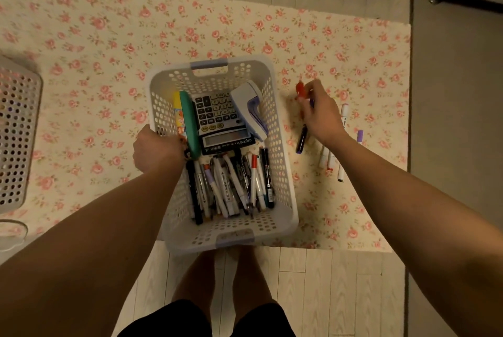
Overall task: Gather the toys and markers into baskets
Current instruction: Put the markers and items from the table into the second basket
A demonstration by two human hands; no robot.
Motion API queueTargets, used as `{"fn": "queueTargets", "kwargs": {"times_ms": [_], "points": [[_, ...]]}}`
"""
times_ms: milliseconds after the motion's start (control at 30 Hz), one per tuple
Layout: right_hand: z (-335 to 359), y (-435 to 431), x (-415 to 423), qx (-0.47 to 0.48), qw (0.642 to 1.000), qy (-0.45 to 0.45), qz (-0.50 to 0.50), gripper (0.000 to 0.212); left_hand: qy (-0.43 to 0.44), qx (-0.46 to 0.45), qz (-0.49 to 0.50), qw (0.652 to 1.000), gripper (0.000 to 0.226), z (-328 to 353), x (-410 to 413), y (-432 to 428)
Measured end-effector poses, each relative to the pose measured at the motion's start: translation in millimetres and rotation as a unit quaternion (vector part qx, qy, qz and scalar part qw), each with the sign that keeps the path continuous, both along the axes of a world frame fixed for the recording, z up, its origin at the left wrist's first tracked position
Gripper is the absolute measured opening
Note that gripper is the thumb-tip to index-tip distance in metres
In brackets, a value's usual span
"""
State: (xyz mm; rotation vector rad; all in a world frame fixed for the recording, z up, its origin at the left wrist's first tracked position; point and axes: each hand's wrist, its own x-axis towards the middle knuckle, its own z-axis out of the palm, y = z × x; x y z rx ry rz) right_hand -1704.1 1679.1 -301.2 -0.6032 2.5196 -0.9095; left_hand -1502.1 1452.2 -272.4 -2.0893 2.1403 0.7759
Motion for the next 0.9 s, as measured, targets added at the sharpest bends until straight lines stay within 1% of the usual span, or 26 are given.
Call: {"fn": "queueTargets", "kwargs": {"times_ms": [67, 133, 167, 233, 367, 467, 567, 700, 800, 900], "points": [[7, -6, -4, -0.071, 0.993, -0.051, -0.077, 0.007, 0.001, -0.001, 0.000, 1.000, 0.020, 1, 0, 1], [12, -10, -9, -0.138, 0.974, -0.087, -0.155, 0.004, 0.004, 0.000, 0.000, 1.000, 0.019, 2, -1, 1], [13, -11, -11, -0.163, 0.962, -0.104, -0.192, 0.007, 0.004, 0.002, 0.000, 1.000, 0.019, 2, -1, 1], [12, -11, -17, -0.166, 0.944, -0.135, -0.252, 0.012, 0.005, 0.002, 0.003, 1.000, 0.020, 2, -1, 0], [2, -3, -21, -0.096, 0.936, -0.143, -0.308, 0.007, 0.014, 0.003, 0.003, 1.000, 0.022, 2, 0, 1], [-9, 5, -20, -0.024, 0.940, -0.116, -0.320, 0.018, 0.019, 0.003, 0.001, 1.000, 0.025, 1, 0, 1], [-23, 10, -16, 0.073, 0.946, -0.127, -0.289, 0.022, 0.022, 0.003, 0.002, 1.000, 0.027, 0, 1, 0], [-35, 11, -3, 0.164, 0.943, -0.156, -0.242, 0.026, 0.020, 0.001, 0.001, 1.000, 0.023, 0, 0, 0], [-41, 10, 5, 0.206, 0.935, -0.167, -0.235, 0.025, 0.017, 0.004, 0.000, 1.000, 0.021, -1, 0, -2], [-47, 9, 13, 0.242, 0.935, -0.158, -0.208, 0.021, 0.015, 0.006, 0.002, 1.000, 0.020, -3, 1, -3]]}}
